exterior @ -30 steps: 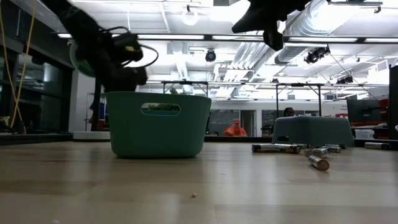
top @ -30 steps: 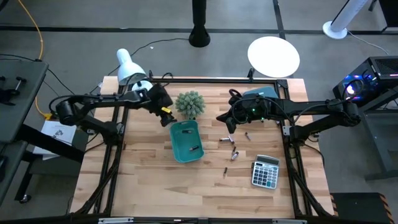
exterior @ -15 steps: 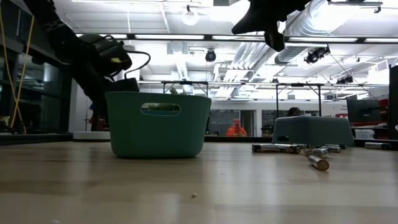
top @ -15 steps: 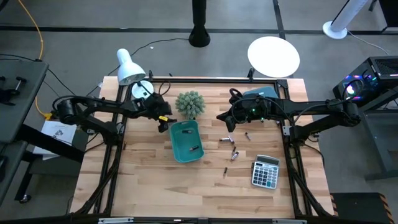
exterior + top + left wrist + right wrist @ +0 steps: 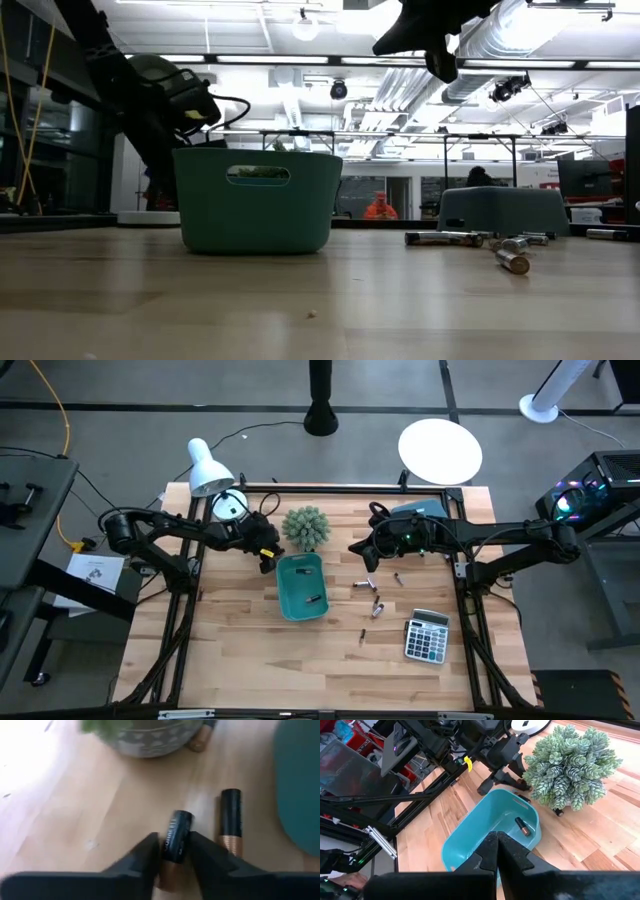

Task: Sort batteries
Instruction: Put the black battery into the green bin

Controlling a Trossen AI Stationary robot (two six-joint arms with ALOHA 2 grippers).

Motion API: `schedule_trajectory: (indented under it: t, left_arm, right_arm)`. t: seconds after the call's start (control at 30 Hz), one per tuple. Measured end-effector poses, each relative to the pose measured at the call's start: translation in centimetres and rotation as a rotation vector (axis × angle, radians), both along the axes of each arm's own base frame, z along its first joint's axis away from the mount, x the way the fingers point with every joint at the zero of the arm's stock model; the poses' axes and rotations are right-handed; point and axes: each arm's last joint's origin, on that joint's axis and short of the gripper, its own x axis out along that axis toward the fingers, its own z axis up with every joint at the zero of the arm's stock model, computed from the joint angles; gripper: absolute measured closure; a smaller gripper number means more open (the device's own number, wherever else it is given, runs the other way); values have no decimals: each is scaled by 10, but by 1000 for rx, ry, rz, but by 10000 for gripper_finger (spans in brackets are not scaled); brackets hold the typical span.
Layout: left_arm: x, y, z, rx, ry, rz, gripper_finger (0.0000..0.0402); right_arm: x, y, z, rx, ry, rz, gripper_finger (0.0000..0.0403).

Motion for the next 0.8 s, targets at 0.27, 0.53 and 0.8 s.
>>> schedule_trajectory:
  t: [0.27,0.53,0.8]
  left_arm:
    - [-10,-1,25,68,-42,92,370]
    - [-19,-8,73,122,-271,129,370]
    - [1,-71,94,7,-477,-84,370]
  right_arm:
    - [0,0,0,-4,5,2,403]
    - [0,0,-1,-4,11,3,403]
    - [0,0,-1,-4,11,3,403]
